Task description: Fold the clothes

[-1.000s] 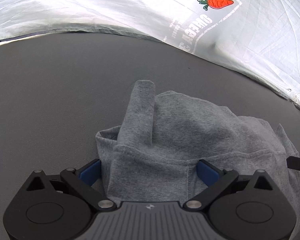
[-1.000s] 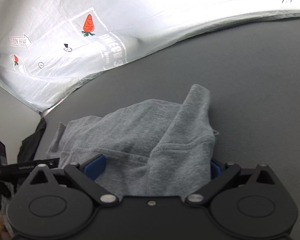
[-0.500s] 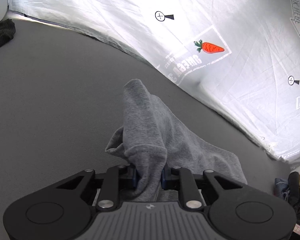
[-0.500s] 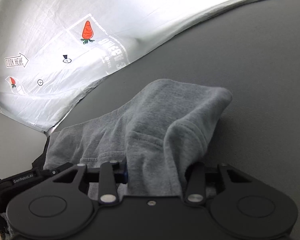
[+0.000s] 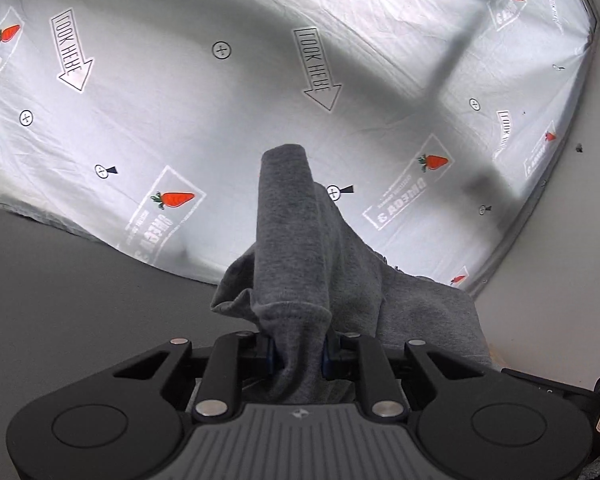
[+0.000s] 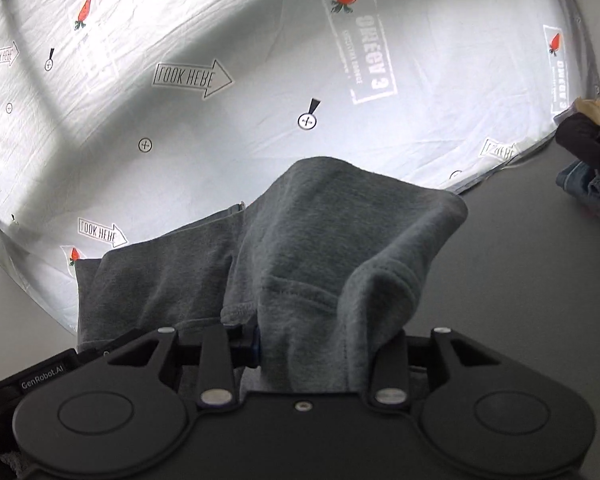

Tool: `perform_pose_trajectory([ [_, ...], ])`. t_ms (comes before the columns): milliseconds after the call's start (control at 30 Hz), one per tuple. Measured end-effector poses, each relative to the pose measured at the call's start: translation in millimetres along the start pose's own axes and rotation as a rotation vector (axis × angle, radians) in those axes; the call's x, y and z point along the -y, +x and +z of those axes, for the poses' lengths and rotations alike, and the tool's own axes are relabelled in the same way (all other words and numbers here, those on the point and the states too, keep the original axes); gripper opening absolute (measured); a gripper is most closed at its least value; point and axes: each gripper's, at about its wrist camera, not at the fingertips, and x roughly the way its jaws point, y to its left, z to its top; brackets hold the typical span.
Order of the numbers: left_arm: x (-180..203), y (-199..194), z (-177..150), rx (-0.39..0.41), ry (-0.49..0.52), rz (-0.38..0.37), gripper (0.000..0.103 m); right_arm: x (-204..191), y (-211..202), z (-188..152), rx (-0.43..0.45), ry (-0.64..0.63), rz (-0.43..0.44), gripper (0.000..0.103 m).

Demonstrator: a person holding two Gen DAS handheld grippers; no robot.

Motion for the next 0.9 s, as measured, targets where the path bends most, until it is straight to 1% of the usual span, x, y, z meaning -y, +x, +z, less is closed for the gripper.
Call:
perform_pose_trajectory([
  [100, 42.7, 13.5, -5.2, -0.004, -0.003, -0.107, 0.02, 24.4, -43.5, 17.2, 0.077, -0.002, -0.06, 0.037],
  [200, 96.5, 26.6, -21.7, 0.007, 0.039, -0.16, 0.02, 68.6, -85.0, 40.7, 0.133, 0.005, -0.09, 0.037],
  [233, 116.1, 33.6, -28.1, 0.01, 0.049, -0.167, 0.02, 84.1, -92.3, 47.4, 0.152, 0.0, -0.095, 0.037],
  [300, 156.2, 49.2, -41.4, 0.017, 0.064, -0.177, 0.02, 127.3, -113.3, 65.4, 0.194, -0.015, -0.104, 0.037],
  [367, 200.6, 66.2, -57.9, 0.034, 0.07, -0.173, 0.02, 164.0, -137.3, 83.0, 0.227, -0.018, -0.088, 0.037],
  [433, 240.1, 82.3, -72.0, 0.049, 0.07, -0.16, 0.02, 201.2, -158.9, 103.0, 0.242, -0.008, -0.07, 0.037],
  [467, 259.9, 91.0, -77.6, 0.045, 0.056, -0.163, 0.02, 219.9, -169.1, 113.6, 0.246, -0.001, -0.06, 0.038],
  [533, 298.0, 107.3, -89.2, 0.08, 0.035, -0.182, 0.02, 254.3, -189.5, 135.4, 0.259, -0.026, -0.047, 0.038],
  [600, 329.4, 125.3, -95.3, 0.092, 0.016, -0.178, 0.02, 284.8, -208.7, 157.7, 0.283, -0.056, -0.035, 0.038],
  [633, 344.8, 134.4, -98.1, 0.097, 0.006, -0.175, 0.02, 299.9, -214.8, 169.2, 0.286, -0.04, -0.031, 0.038],
  [700, 372.2, 153.0, -97.2, 0.082, 0.001, -0.185, 0.02, 322.9, -222.5, 192.5, 0.284, -0.037, -0.035, 0.038],
  [800, 382.0, 189.3, -101.1, 0.048, 0.019, -0.171, 0.02, 350.5, -227.3, 225.0, 0.275, -0.073, -0.044, 0.038],
  [900, 389.5, 226.3, -105.4, 0.014, 0.039, -0.156, 0.02, 373.5, -223.4, 249.1, 0.277, -0.105, -0.053, 0.039],
])
